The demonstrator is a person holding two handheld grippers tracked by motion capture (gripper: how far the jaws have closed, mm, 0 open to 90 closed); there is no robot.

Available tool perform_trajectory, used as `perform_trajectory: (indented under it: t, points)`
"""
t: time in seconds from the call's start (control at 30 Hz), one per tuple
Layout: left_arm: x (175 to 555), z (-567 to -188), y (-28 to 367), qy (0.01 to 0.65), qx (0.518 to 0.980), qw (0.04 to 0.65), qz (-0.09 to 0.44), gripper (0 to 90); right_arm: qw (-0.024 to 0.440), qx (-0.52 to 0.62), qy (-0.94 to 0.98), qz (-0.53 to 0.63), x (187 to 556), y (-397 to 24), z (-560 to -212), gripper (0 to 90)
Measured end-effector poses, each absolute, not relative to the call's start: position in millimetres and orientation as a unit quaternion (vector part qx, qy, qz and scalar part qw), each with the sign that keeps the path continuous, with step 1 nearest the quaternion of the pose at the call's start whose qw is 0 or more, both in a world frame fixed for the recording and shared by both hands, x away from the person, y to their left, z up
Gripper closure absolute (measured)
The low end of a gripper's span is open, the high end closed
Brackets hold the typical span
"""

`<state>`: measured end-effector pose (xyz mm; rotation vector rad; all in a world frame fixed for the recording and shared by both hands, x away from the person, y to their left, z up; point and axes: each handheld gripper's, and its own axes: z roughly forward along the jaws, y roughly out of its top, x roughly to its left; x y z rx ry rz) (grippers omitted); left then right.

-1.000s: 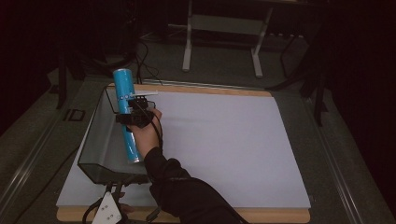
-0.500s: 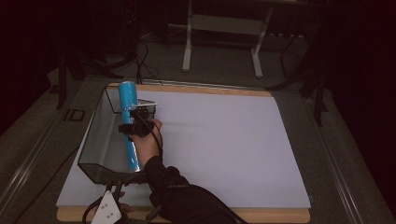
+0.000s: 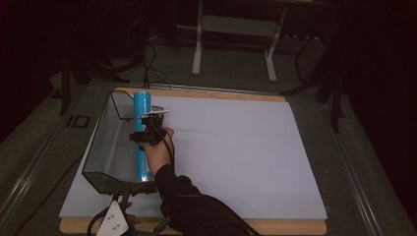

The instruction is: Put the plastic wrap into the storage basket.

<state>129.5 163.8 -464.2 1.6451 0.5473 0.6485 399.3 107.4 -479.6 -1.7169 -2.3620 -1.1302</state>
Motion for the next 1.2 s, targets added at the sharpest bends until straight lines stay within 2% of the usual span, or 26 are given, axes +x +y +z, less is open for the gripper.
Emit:
perform_trajectory:
  t: [0.3,0.4,0.57,0.6,0.8,1.2]
  points:
    - [130.3,-464.5,163.7,0.237,0.710,0.602,0.277,0.6,0.010,-0.527,-0.776,-0.348,404.0,107.4,-477.3,27.5]
    - [130.6,-464.6,163.4,0.237,0.712,0.600,0.277,0.6,0.015,-0.511,-0.781,-0.358,406.4,104.1,-471.7,21.4]
    - [130.6,-464.6,163.2,0.236,0.712,0.601,0.275,0.6,0.015,-0.492,-0.796,-0.353,407.8,102.0,-466.1,17.8]
    - [130.6,-464.7,163.1,0.236,0.712,0.601,0.275,0.6,0.001,-0.480,-0.803,-0.354,406.7,97.7,-460.2,17.7]
    - [131.1,-465.0,162.7,0.237,0.713,0.599,0.275,0.6,-0.012,-0.451,-0.813,-0.369,400.5,76.7,-436.3,17.7]
    - [133.0,-466.3,160.3,0.238,0.718,0.595,0.274,0.6,-0.021,-0.422,-0.823,-0.380,390.3,25.5,-422.4,15.9]
